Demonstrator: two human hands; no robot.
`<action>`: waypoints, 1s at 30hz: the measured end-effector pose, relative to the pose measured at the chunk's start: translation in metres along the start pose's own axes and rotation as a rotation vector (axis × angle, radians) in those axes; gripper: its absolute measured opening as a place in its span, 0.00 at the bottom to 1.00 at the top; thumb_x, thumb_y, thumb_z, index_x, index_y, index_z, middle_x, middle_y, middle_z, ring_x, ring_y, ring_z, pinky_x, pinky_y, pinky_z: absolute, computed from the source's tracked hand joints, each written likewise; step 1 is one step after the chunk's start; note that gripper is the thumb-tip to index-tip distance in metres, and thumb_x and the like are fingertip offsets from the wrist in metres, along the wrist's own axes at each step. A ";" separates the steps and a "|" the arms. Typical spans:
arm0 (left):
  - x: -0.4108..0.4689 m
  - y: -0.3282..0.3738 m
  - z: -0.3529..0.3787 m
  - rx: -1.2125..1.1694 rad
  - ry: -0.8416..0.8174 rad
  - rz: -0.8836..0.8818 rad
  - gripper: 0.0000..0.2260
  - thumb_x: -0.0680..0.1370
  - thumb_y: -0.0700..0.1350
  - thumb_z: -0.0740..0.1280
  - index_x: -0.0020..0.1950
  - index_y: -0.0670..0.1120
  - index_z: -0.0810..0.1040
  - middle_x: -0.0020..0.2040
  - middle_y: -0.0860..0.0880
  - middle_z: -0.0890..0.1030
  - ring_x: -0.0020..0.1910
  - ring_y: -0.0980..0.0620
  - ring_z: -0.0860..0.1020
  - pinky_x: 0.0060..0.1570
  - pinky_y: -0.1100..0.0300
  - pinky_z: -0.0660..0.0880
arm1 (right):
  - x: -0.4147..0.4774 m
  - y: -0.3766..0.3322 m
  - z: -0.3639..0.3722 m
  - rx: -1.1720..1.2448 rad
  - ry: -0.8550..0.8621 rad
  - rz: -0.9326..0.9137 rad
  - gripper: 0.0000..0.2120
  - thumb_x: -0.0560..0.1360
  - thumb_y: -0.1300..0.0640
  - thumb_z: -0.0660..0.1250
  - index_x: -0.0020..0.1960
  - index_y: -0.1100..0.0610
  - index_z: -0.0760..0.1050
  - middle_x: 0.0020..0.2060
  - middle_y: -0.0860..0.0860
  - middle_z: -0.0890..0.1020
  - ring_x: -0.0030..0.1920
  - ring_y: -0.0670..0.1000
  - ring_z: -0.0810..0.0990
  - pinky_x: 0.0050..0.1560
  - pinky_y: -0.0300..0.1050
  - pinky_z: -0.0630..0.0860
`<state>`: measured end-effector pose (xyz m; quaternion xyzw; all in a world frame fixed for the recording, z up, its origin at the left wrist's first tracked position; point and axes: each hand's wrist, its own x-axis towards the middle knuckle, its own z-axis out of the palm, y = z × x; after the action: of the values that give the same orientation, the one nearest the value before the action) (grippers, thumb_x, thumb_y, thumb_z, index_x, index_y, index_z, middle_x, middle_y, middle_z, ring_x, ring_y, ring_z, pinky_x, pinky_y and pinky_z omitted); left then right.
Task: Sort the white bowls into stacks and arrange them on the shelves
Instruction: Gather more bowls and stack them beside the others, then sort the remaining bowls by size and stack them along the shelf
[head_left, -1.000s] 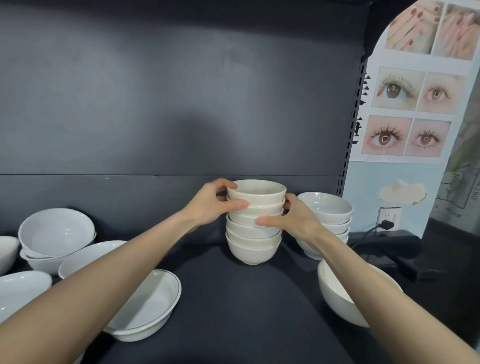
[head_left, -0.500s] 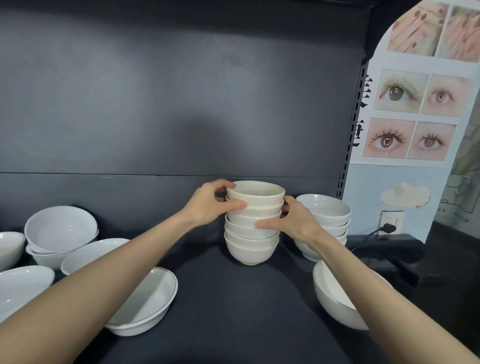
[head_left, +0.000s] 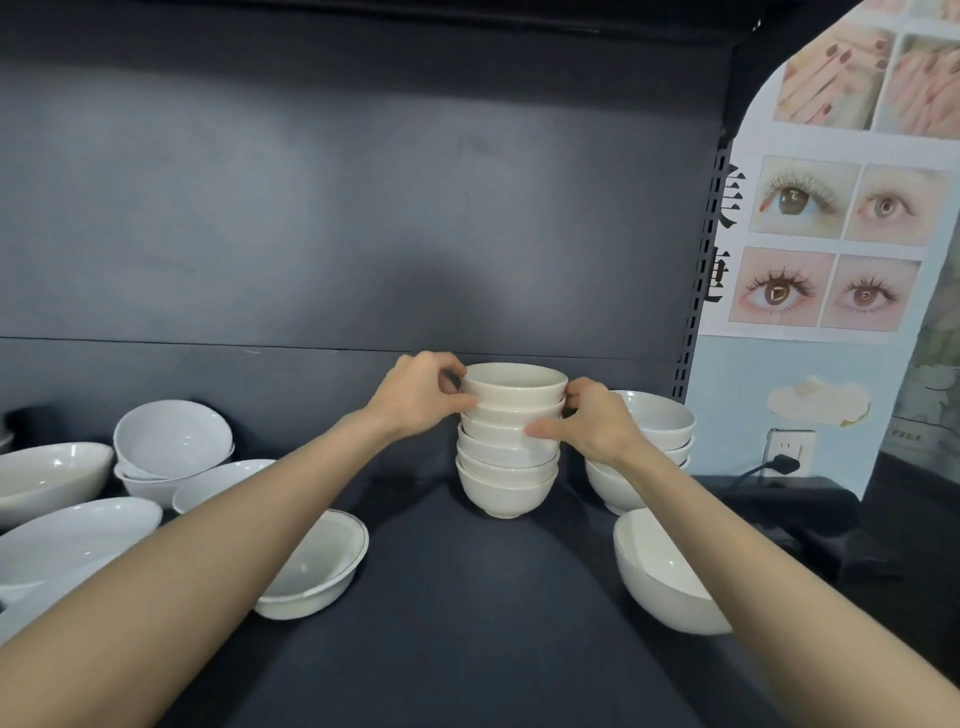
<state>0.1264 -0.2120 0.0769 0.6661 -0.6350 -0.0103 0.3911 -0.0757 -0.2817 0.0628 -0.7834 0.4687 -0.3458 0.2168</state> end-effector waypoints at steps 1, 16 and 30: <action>-0.003 0.004 -0.007 0.036 -0.029 0.008 0.12 0.72 0.47 0.74 0.53 0.46 0.81 0.43 0.50 0.84 0.50 0.48 0.80 0.53 0.55 0.75 | -0.003 -0.004 -0.005 -0.054 0.019 -0.011 0.21 0.65 0.50 0.78 0.49 0.59 0.73 0.43 0.51 0.78 0.45 0.53 0.76 0.41 0.45 0.70; -0.126 -0.008 -0.148 0.463 -0.135 0.091 0.17 0.75 0.54 0.69 0.61 0.48 0.77 0.58 0.49 0.80 0.59 0.48 0.76 0.59 0.50 0.73 | -0.091 -0.123 0.017 -0.142 0.036 -0.307 0.19 0.72 0.53 0.72 0.61 0.58 0.76 0.61 0.53 0.77 0.63 0.54 0.74 0.55 0.42 0.68; -0.279 -0.105 -0.194 0.245 -0.115 -0.162 0.23 0.73 0.55 0.72 0.65 0.48 0.74 0.65 0.47 0.75 0.64 0.49 0.72 0.60 0.56 0.69 | -0.177 -0.158 0.130 -0.094 -0.162 -0.291 0.15 0.75 0.52 0.68 0.60 0.57 0.77 0.63 0.52 0.75 0.64 0.53 0.72 0.63 0.46 0.69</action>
<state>0.2595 0.1124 0.0206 0.7562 -0.5971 -0.0023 0.2678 0.0560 -0.0494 0.0211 -0.8775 0.3470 -0.2871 0.1647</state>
